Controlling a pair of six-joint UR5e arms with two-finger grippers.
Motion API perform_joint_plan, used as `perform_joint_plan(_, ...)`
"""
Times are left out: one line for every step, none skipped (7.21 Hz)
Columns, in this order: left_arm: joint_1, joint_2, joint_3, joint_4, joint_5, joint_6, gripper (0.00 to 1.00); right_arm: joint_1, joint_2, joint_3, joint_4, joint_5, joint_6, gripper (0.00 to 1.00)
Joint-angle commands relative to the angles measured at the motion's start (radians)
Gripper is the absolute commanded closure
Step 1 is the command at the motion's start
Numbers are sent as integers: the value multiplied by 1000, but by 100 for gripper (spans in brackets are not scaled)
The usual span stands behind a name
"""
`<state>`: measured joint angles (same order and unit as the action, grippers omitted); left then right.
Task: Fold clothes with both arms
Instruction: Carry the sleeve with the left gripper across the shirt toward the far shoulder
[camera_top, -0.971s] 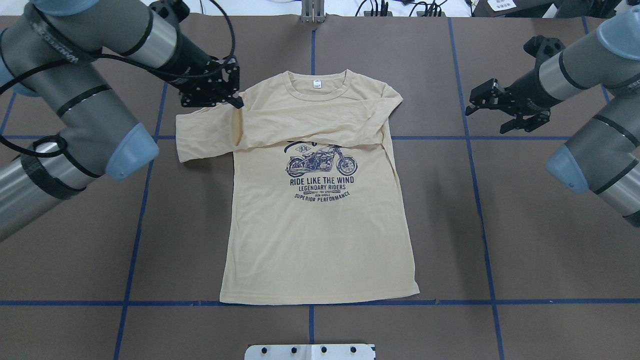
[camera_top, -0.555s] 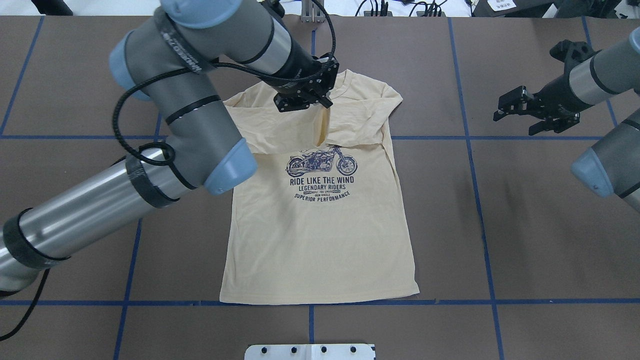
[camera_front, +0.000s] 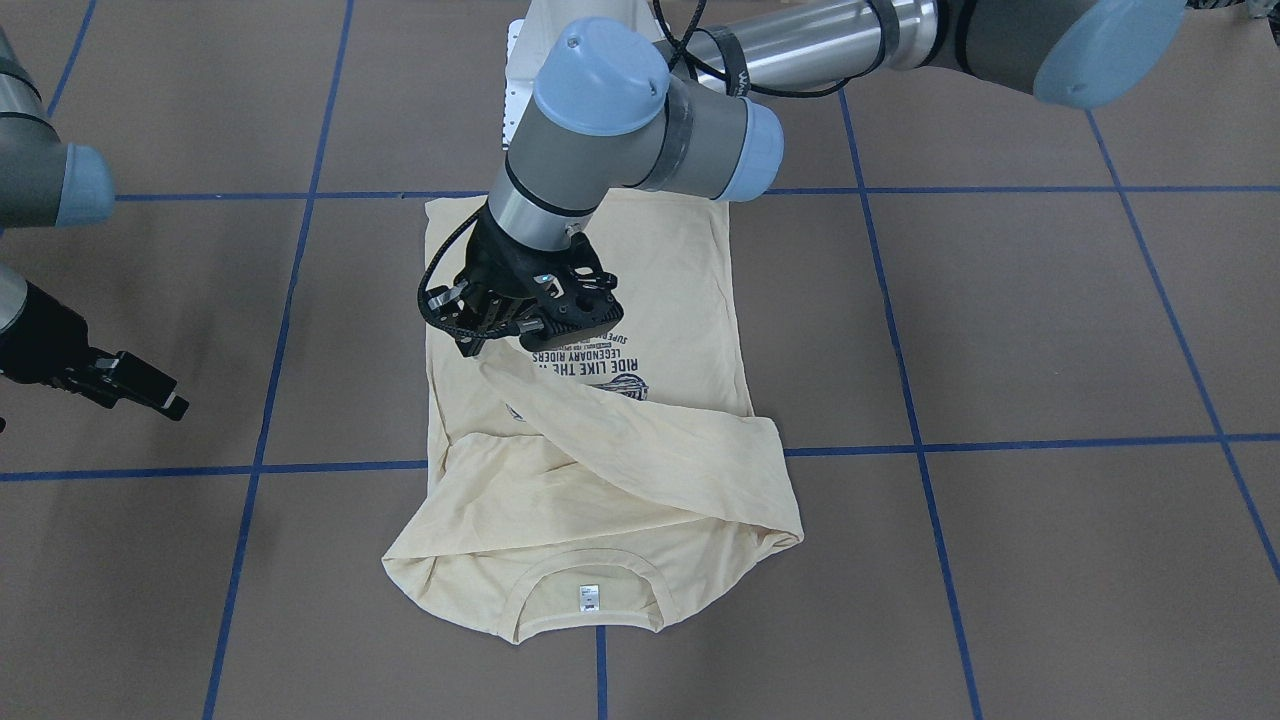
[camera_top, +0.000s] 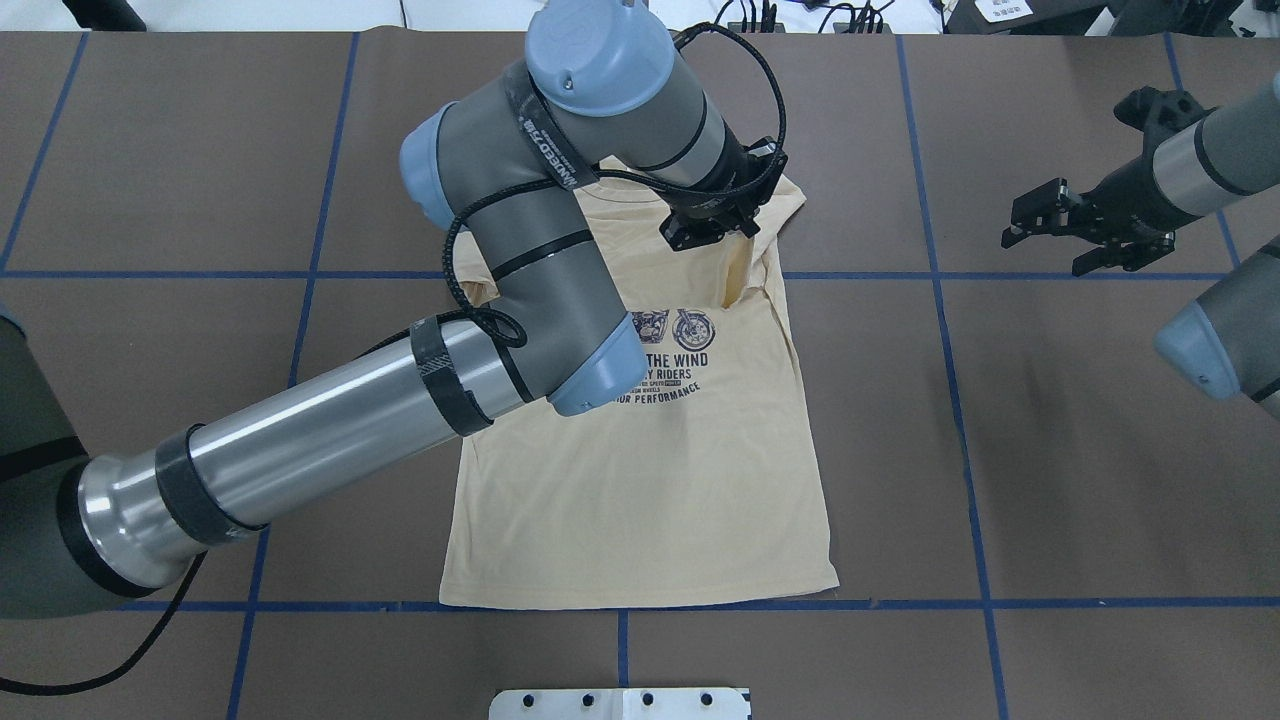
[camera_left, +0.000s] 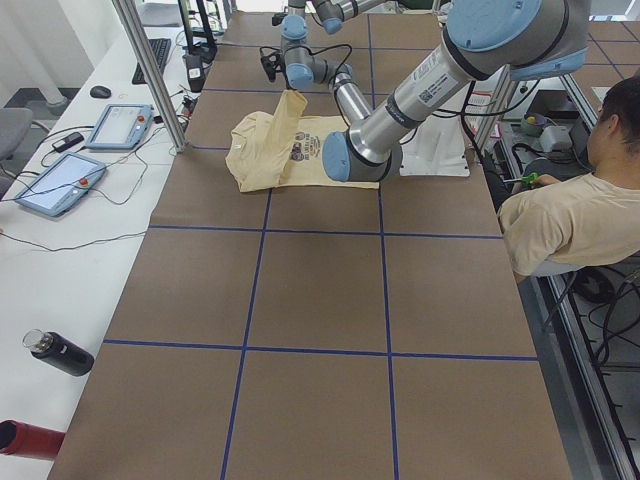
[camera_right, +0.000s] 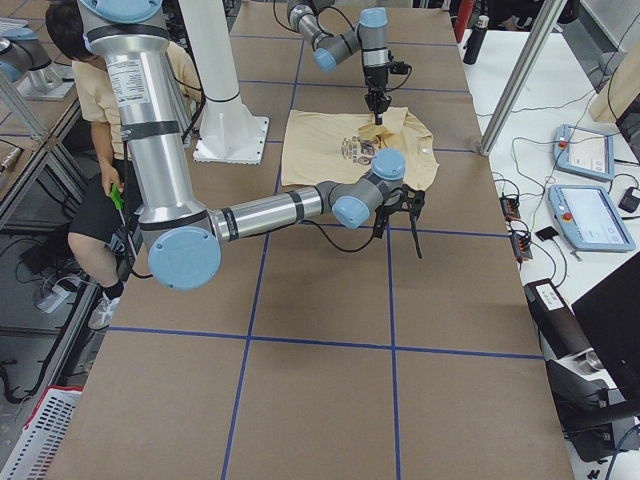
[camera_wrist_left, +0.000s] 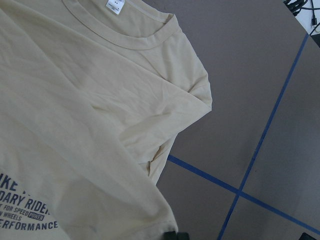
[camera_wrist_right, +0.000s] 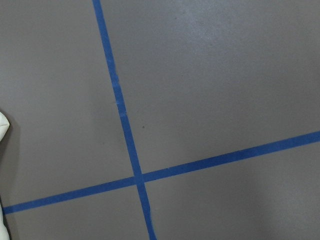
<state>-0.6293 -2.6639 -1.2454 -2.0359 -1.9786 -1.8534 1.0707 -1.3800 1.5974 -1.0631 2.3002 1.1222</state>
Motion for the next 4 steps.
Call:
perform_joint_plan(25,-48,115,-76,46,-33,100,24,-34,-1,0,4,-66,1)
perform_joint_plan(49,-51,145,-114,97,-52,100,26,-39,-1,0,4,-70,1)
perform_joint_plan(66,-71,183,-147,124,-67,100,25,-39,-1,0,2,-70,1)
perform_joint_plan(69,-95,236,-183,147,-70,100,26,-42,-7,0,2,-70,1)
